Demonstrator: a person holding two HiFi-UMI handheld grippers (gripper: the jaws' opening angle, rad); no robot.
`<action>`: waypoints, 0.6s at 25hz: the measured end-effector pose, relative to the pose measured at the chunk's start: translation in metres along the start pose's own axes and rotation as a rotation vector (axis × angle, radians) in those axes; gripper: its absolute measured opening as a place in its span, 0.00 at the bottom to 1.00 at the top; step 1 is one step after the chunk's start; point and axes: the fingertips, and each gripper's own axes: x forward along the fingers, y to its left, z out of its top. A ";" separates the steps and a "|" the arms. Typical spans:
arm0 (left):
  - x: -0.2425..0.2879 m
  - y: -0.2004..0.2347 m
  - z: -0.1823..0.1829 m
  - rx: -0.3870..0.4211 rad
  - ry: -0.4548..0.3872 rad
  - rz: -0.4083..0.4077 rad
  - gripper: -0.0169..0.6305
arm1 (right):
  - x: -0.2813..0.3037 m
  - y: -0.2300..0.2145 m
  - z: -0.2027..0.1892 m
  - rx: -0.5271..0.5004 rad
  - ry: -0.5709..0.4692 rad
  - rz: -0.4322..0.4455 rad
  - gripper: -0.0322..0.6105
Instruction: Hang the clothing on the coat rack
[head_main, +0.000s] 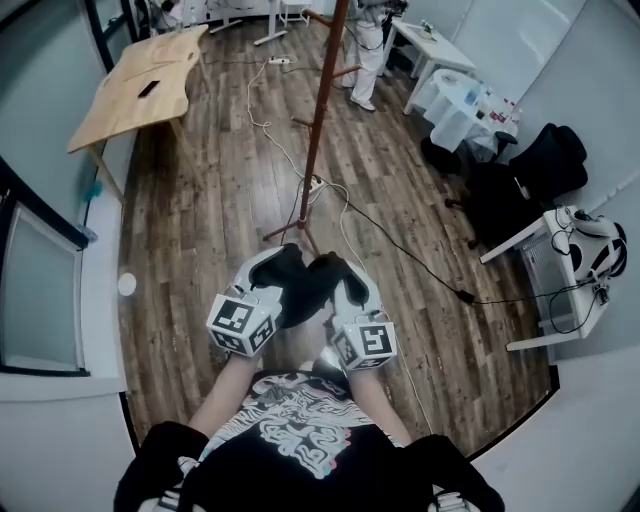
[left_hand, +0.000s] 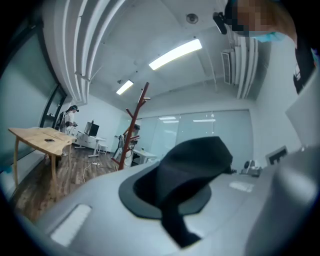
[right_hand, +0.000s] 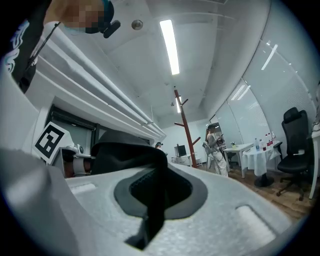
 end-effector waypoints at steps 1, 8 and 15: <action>0.001 -0.002 -0.001 0.002 0.000 0.005 0.03 | -0.002 -0.003 0.001 0.008 -0.003 0.002 0.07; 0.007 -0.015 0.000 0.010 0.002 0.026 0.03 | -0.014 -0.019 0.006 0.027 -0.008 0.013 0.07; 0.015 -0.045 -0.011 0.050 0.003 0.027 0.03 | -0.030 -0.039 0.003 0.058 0.006 0.038 0.07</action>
